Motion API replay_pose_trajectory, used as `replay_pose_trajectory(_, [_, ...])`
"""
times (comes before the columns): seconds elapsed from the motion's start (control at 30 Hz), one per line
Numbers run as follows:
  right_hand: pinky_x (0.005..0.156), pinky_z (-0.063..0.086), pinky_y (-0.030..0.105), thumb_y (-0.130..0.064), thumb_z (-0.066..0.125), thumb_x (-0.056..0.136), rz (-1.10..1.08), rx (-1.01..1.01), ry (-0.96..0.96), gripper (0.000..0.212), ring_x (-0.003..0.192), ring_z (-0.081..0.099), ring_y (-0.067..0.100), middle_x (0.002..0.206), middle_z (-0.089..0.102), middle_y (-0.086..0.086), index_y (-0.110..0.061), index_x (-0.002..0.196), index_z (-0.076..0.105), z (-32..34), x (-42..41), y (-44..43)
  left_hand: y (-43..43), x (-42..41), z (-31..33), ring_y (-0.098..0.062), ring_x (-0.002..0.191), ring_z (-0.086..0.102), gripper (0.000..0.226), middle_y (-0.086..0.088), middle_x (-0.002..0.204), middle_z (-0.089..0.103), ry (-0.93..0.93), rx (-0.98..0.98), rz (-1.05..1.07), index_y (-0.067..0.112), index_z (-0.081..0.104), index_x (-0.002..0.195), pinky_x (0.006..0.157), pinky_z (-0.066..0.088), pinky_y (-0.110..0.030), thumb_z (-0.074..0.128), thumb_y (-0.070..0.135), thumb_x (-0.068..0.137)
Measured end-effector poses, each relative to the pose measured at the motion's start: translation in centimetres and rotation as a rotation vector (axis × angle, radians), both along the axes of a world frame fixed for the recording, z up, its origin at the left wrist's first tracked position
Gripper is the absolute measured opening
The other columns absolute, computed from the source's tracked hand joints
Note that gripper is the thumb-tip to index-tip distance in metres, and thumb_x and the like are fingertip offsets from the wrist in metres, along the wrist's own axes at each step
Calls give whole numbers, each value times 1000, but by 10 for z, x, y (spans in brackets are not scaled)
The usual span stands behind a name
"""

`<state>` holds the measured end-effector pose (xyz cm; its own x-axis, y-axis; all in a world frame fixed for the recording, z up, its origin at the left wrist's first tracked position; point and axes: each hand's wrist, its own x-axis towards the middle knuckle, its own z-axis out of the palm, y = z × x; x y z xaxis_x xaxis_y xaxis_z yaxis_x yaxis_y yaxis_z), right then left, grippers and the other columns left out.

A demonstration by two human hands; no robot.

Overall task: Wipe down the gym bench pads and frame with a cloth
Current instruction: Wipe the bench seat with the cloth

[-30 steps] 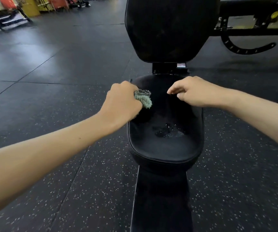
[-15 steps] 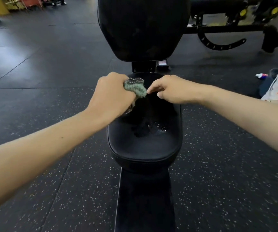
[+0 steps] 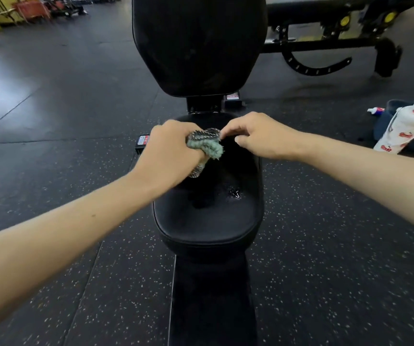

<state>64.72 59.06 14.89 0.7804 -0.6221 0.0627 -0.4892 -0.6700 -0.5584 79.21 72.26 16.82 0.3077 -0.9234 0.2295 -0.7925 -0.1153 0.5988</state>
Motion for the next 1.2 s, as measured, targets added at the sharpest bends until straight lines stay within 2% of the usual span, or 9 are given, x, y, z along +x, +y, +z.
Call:
replay_pose_trajectory(0.2, [56, 36, -1, 12, 37, 86, -60, 8, -64, 47, 70, 55, -20, 96, 73, 1, -16, 107, 70, 1, -8, -2, 5, -14, -17, -28, 92, 62, 36, -2, 89, 71, -240, 52, -89, 23, 72, 101, 84, 48, -38, 56, 4, 75])
replay_pose_trajectory(0.43, [65, 48, 10, 16, 36, 71, -34, -8, -39, 51, 76, 63, -5, 88, 72, 1, -17, 88, 72, 9, -8, 2, -9, -17, -3, -8, 62, 63, 27, 0, 69, 70, -38, 8, -370, 14, 75, 88, 61, 50, -20, 63, -3, 71])
replay_pose_trajectory(0.5, [50, 38, 5, 17, 34, 73, -40, 22, -43, 50, 58, 57, -9, 83, 68, 1, -23, 74, 65, 14, -10, 4, -21, -15, -2, -10, 69, 61, 29, -1, 73, 70, -137, -69, -367, 11, 74, 91, 68, 47, -24, 58, -1, 71])
replay_pose_trajectory(0.6, [40, 31, 4, 19, 32, 74, -67, 105, -32, 51, 43, 49, -9, 86, 68, 9, -11, 89, 71, 16, -11, 3, -37, -21, -9, -25, 92, 64, 46, -7, 97, 71, -307, 25, -436, 17, 72, 107, 83, 50, -39, 51, 1, 70])
replay_pose_trajectory(0.7, [49, 38, 3, 17, 39, 78, -111, 175, -43, 46, 57, 59, -6, 86, 70, 8, -5, 102, 72, 15, -12, -2, -41, -31, -18, -30, 101, 62, 50, -6, 104, 70, -300, 67, -501, 22, 70, 111, 87, 50, -44, 51, -4, 72])
replay_pose_trajectory(0.8, [61, 44, 5, 16, 38, 77, -129, 252, -52, 47, 76, 67, 1, 94, 73, 8, -9, 100, 70, 14, -15, -5, -32, -39, -18, -14, 98, 60, 46, 2, 99, 69, -190, 90, -591, 22, 71, 110, 88, 49, -35, 55, -5, 76])
replay_pose_trajectory(0.93, [57, 43, 5, 14, 42, 80, -129, 265, -58, 42, 65, 65, -5, 87, 73, 2, -8, 99, 72, 12, -14, -4, -26, -38, 1, -7, 81, 61, 29, -3, 87, 72, -134, 241, -787, 15, 73, 101, 79, 49, -29, 66, 1, 77])
replay_pose_trajectory(1.07, [55, 39, 10, -1, 58, 86, -113, 197, -45, 27, 53, 49, -6, 64, 64, -13, -22, 72, 69, 15, -13, -5, -45, -17, 3, -24, 76, 65, 26, -14, 81, 71, -106, 91, -631, 4, 72, 94, 70, 50, -36, 62, 6, 70])
replay_pose_trajectory(1.2, [67, 46, 9, 0, 56, 85, -141, 192, -28, 25, 72, 57, 3, 90, 72, 2, -15, 94, 74, 15, -11, -3, -41, -22, -14, -5, 77, 64, 40, -1, 91, 72, -185, 51, -578, 18, 73, 103, 78, 50, -23, 58, -7, 75])
